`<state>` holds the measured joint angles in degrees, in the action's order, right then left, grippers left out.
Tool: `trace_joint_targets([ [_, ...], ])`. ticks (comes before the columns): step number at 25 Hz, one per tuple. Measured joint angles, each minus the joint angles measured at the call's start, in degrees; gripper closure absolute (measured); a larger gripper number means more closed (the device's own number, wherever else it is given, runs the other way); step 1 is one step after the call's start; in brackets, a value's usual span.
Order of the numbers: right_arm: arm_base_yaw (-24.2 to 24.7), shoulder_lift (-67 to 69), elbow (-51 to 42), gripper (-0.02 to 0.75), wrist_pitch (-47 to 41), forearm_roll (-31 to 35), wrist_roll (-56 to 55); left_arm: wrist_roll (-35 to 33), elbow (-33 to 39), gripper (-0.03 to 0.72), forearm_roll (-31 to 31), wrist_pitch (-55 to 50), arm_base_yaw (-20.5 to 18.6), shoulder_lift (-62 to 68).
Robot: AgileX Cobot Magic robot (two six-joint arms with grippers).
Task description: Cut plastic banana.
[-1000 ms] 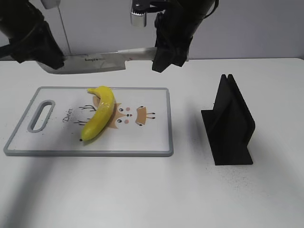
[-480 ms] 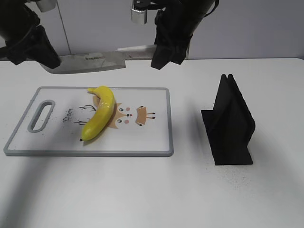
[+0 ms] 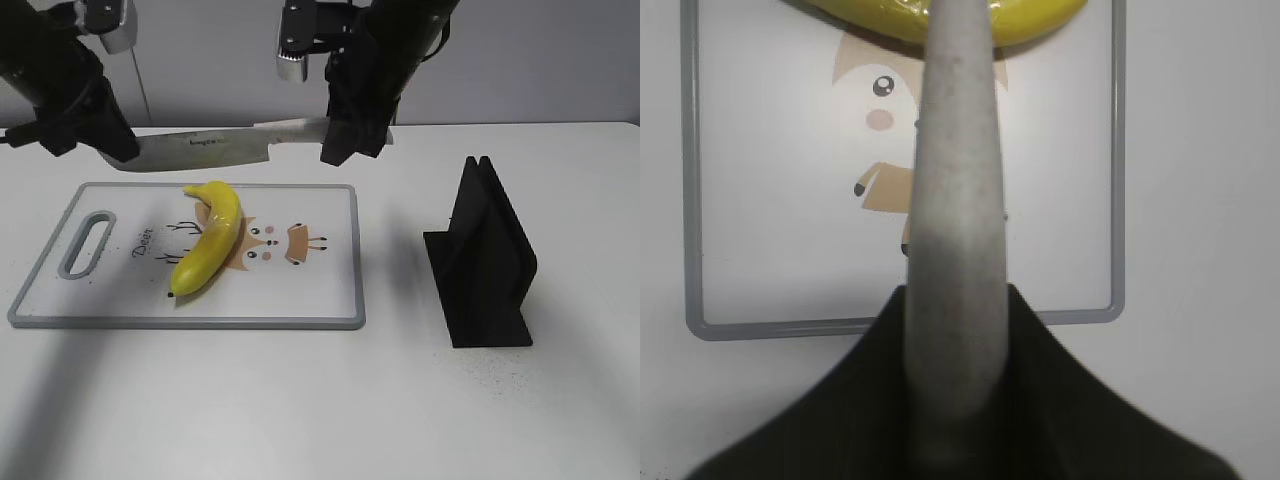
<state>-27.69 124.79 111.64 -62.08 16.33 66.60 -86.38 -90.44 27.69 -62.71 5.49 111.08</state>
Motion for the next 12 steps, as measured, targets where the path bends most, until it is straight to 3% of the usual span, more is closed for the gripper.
trace_joint_targets([
  [12, 0.32, 11.17, 0.02, 0.555, 0.63, -1.60, -2.94, -0.14, 1.23, 0.666, -2.70, 6.68, 2.60, 9.05],
])
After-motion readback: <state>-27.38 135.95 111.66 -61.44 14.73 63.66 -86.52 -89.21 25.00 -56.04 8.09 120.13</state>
